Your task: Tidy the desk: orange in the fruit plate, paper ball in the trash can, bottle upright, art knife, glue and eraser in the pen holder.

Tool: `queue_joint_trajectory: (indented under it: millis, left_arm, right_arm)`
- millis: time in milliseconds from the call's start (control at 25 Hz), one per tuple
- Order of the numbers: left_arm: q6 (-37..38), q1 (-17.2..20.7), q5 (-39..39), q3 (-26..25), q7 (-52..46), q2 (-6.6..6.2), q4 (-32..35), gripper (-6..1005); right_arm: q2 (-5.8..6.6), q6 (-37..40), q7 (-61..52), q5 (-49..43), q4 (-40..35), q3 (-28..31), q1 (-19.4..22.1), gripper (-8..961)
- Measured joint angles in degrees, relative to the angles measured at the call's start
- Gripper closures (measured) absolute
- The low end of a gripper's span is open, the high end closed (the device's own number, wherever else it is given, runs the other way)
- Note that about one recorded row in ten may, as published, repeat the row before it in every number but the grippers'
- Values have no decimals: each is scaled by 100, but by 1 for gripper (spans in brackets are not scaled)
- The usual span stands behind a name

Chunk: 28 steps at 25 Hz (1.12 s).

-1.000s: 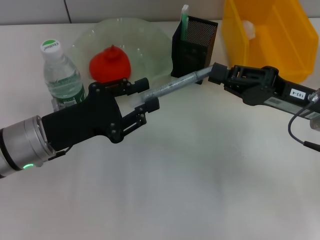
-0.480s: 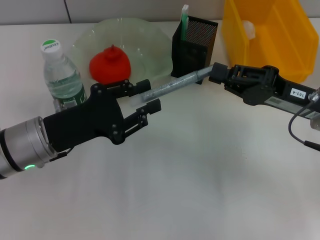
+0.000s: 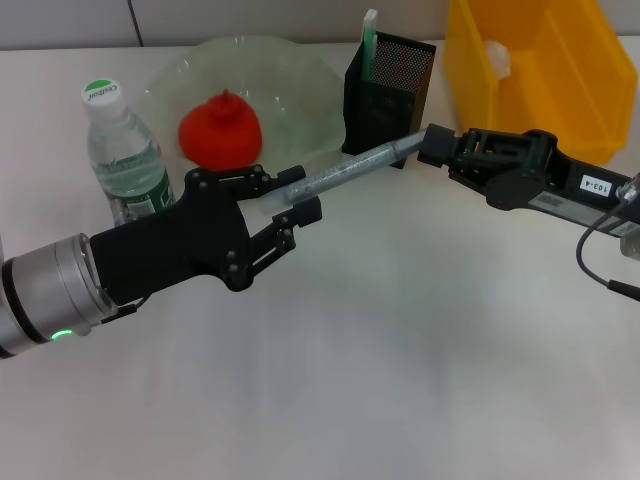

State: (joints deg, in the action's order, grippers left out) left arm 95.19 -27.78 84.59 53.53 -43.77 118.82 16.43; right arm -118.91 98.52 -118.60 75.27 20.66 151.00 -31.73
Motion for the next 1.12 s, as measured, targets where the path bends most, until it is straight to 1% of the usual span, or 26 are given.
queue_joint_trajectory:
  millis: [360,840,1040,1120]
  left_arm:
    - [0,-5,-4,0,1,0,0,700]
    - [-56,-26,2,33,8,0,0,729]
    - [-59,-25,-15,35,9,0,0,822]
    - [-63,-24,-8,35,10,-1,0,822]
  right_arm:
    - [0,-10,3,3,-15,0,0,819]
    - [0,-10,7,6,-34,0,-9,819]
    - [1,-13,-6,9,-23,-55,-9,817]
    - [0,-17,-9,14,-16,-68,-8,817]
